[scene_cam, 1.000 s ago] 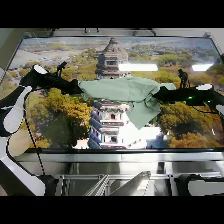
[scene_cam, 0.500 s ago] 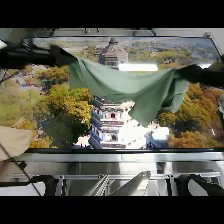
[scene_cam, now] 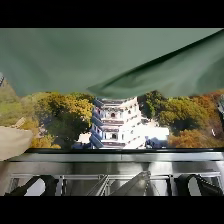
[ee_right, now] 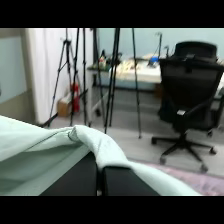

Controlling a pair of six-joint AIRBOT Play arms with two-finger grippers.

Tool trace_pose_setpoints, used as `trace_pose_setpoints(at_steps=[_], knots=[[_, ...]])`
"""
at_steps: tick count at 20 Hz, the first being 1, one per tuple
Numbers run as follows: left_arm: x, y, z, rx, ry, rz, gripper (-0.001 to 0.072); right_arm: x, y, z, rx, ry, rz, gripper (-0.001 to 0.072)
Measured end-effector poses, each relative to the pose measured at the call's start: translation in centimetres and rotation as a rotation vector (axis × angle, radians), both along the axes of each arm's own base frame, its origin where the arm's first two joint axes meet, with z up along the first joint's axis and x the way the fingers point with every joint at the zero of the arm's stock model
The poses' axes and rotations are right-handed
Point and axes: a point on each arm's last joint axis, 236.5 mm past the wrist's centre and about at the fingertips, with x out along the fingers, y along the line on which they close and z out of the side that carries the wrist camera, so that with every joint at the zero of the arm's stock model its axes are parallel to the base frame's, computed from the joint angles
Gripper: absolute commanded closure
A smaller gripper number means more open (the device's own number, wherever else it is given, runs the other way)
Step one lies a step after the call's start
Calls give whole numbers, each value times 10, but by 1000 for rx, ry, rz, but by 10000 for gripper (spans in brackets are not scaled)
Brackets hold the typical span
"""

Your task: Fold the shirts.

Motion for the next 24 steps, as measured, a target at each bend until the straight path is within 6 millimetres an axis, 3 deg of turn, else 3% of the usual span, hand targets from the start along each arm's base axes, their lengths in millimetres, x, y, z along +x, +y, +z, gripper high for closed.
trace_pose_setpoints(at_steps=[2,3,5,6,7,8,9,10,12,14,15,17,20,24], knots=[[15,4,-31,24,104,-1,687,28,6,-41,37,150,94,688],[28,5,-56,32,182,-8,687,43,10,-65,67,233,145,689],[58,7,-123,46,373,-20,687,77,23,-126,127,417,244,687],[76,8,-170,62,492,-17,683,93,31,-161,155,515,285,686],[91,10,-215,77,597,-7,591,110,41,-201,187,619,322,617],[102,11,-259,95,696,-2,398,125,50,-237,219,712,346,397],[113,13,-303,107,787,5,266,138,59,-276,246,804,360,322],[121,17,-341,115,863,11,32,149,66,-315,268,892,367,322],[135,26,-403,95,994,4,-9,163,73,-367,311,1016,368,323],[145,41,-432,45,1063,-26,8,165,72,-390,343,1092,383,322],[148,48,-435,15,1075,-49,89,164,68,-393,359,1116,386,323],[147,64,-435,-20,1091,-96,101,152,55,-398,361,1176,383,324],[125,79,-432,-4,1124,-132,100,120,31,-416,324,1282,324,316],[87,101,-450,107,1210,-44,99,85,17,-457,294,1382,261,315]])
